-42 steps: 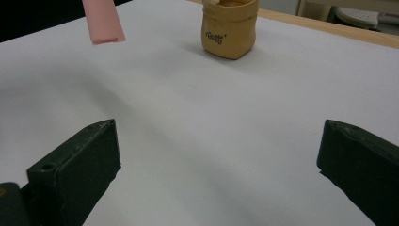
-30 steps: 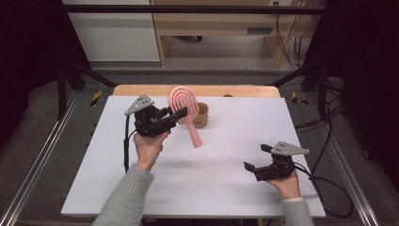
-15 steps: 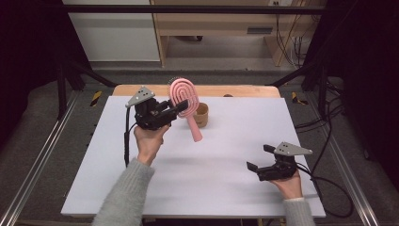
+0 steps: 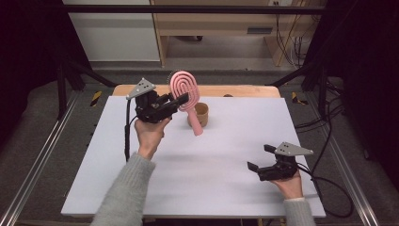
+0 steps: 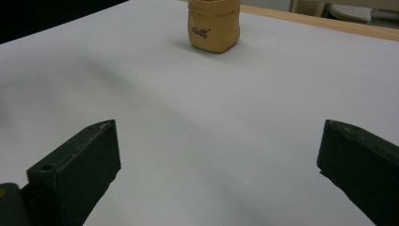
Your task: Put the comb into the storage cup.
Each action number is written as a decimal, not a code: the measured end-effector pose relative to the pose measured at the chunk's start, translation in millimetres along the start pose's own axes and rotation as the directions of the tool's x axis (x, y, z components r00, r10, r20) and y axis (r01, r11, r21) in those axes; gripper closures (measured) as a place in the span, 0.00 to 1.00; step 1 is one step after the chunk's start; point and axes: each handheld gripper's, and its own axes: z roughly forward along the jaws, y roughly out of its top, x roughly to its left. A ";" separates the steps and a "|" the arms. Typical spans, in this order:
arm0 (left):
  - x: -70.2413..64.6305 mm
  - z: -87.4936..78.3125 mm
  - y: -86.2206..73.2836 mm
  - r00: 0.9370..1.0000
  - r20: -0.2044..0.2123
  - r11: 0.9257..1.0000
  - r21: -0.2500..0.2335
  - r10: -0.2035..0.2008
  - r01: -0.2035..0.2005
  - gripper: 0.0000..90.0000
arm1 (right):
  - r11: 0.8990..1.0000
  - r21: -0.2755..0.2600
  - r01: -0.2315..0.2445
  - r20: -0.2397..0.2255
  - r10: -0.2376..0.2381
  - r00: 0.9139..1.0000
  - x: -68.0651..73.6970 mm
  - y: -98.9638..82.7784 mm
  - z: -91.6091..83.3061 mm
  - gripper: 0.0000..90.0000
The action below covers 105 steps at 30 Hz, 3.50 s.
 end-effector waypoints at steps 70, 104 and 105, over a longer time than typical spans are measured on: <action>32.4 74.6 32.1 0.994 -0.106 1.000 0.008 0.015 -0.014 0.70 | 1.000 0.010 -0.008 -0.002 0.008 1.000 -2.1 -2.2 0.7 0.00; 52.8 103.8 18.2 0.988 -0.151 0.999 0.046 0.015 -0.009 0.70 | 1.000 0.015 -0.010 -0.007 0.010 1.000 -1.9 -2.7 2.3 0.00; 53.2 104.6 17.7 0.989 -0.149 0.999 0.048 0.014 -0.007 0.70 | 1.000 0.016 -0.010 -0.007 0.010 1.000 -1.9 -2.7 2.3 0.00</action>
